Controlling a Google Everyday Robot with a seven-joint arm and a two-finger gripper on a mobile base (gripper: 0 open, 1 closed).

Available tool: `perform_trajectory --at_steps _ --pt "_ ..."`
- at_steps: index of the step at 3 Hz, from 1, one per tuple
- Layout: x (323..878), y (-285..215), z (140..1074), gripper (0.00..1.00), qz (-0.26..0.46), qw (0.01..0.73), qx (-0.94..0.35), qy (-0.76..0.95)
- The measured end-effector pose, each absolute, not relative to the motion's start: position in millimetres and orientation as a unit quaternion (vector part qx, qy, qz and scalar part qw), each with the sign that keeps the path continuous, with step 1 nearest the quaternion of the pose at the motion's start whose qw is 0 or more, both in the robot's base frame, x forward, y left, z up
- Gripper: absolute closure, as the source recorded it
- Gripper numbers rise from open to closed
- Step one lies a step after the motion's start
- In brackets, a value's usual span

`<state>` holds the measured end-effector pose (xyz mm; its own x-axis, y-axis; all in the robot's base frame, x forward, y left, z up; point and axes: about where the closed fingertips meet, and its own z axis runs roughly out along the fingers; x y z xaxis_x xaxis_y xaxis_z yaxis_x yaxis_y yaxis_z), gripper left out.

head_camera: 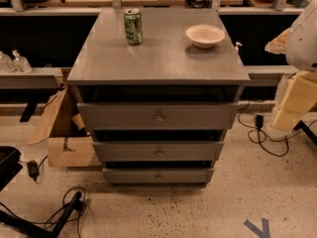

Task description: Open top drawer

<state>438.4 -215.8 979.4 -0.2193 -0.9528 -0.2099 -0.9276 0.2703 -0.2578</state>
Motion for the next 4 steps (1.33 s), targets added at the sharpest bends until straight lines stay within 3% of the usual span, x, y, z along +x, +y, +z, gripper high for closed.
perform_trajectory --at_steps 2,4 --pt "446 -208 958 0.00 -0.032 0.173 -0.609 0.774" --pt "493 -170 847 0.00 -0.014 0.199 -0.637 0.745"
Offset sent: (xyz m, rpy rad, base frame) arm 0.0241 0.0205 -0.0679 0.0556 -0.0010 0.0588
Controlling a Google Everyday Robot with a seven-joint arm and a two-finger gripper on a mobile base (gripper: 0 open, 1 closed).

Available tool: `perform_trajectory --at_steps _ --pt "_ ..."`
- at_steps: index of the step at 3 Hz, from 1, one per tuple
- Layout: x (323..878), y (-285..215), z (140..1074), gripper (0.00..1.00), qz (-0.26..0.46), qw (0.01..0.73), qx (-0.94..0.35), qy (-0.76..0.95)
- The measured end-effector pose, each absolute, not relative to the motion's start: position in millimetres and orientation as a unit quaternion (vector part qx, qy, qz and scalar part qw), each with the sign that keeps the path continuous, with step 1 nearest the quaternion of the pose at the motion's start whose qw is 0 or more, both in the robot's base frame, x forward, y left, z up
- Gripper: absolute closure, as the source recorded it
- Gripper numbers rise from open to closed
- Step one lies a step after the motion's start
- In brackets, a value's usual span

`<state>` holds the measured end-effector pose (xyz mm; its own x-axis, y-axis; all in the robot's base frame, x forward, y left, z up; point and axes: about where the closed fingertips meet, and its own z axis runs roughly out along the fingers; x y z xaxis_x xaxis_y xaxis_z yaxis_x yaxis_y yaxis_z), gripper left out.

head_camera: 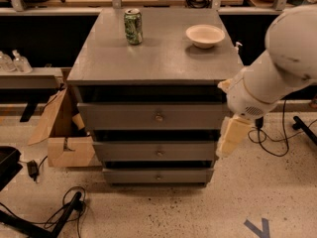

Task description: Open top drawer

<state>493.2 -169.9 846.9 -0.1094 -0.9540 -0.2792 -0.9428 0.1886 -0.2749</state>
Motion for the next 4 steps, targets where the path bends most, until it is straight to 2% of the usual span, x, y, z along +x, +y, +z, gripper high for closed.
perform_trajectory --at_steps 2,4 --pt "556 -134 753 0.00 -0.047 0.197 -0.673 0.711" --pt "582 -142 727 0.00 -0.003 0.211 -0.659 0.722"
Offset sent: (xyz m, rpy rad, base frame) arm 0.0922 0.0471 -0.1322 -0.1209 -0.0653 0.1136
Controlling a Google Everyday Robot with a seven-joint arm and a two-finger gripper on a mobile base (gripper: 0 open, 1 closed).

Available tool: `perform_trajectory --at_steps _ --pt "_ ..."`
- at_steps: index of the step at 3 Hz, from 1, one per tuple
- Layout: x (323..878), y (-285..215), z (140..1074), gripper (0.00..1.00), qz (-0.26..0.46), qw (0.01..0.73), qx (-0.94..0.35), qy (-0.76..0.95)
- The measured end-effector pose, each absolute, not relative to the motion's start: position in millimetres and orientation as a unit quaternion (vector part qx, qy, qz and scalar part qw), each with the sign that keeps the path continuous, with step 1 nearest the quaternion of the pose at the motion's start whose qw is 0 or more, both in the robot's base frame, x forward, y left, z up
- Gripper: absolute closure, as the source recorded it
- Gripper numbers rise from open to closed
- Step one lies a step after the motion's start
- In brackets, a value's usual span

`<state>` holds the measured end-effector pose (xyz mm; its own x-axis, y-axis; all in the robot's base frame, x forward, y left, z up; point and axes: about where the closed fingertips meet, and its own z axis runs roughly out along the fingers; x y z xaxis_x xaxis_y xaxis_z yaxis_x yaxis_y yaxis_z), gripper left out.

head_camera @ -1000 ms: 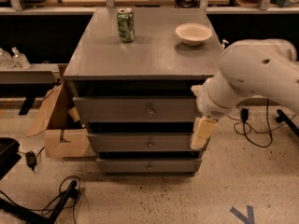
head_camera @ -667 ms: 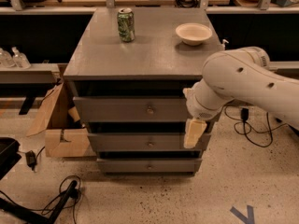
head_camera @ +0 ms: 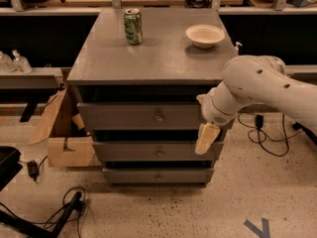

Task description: Open top drawer

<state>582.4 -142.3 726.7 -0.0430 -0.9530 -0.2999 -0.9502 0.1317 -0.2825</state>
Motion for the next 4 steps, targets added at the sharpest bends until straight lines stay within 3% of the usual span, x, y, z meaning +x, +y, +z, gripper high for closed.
perform_trajectory --at_steps 2,4 --pt "595 -142 721 0.00 -0.007 0.201 -0.659 0.725" --pt "637 -149 709 0.00 -0.057 0.157 -0.673 0.721"
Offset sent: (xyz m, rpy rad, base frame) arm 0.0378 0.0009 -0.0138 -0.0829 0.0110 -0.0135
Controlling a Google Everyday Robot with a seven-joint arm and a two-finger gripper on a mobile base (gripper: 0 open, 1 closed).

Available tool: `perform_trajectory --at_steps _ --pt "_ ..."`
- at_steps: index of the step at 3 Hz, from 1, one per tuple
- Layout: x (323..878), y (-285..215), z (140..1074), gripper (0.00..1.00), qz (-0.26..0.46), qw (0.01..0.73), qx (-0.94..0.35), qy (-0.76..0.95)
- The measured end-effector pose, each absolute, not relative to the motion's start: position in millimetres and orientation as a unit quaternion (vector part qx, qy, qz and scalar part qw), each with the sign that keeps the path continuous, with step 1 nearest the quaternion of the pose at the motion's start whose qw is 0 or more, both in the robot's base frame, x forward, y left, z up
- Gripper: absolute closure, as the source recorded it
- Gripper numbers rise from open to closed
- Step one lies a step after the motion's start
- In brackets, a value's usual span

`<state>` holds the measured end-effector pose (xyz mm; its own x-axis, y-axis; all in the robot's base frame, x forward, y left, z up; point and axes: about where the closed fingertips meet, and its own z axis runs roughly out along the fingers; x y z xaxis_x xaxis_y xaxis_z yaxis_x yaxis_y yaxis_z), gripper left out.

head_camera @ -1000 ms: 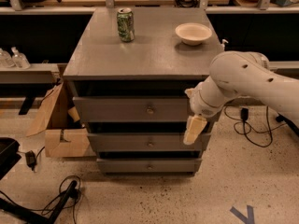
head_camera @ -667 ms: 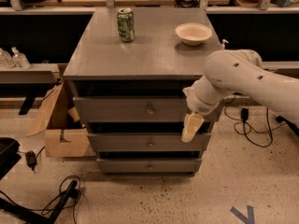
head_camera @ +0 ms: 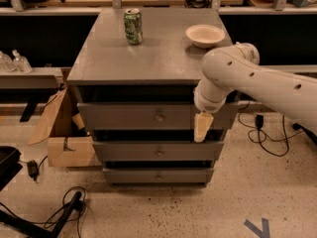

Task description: Open top drawer

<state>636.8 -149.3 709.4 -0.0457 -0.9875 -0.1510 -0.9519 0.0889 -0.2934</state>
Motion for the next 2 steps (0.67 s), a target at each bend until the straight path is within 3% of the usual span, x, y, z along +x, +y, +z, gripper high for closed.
perform_trajectory --at_steps 2 --pt "648 -155 689 0.00 -0.081 0.122 -0.676 0.722"
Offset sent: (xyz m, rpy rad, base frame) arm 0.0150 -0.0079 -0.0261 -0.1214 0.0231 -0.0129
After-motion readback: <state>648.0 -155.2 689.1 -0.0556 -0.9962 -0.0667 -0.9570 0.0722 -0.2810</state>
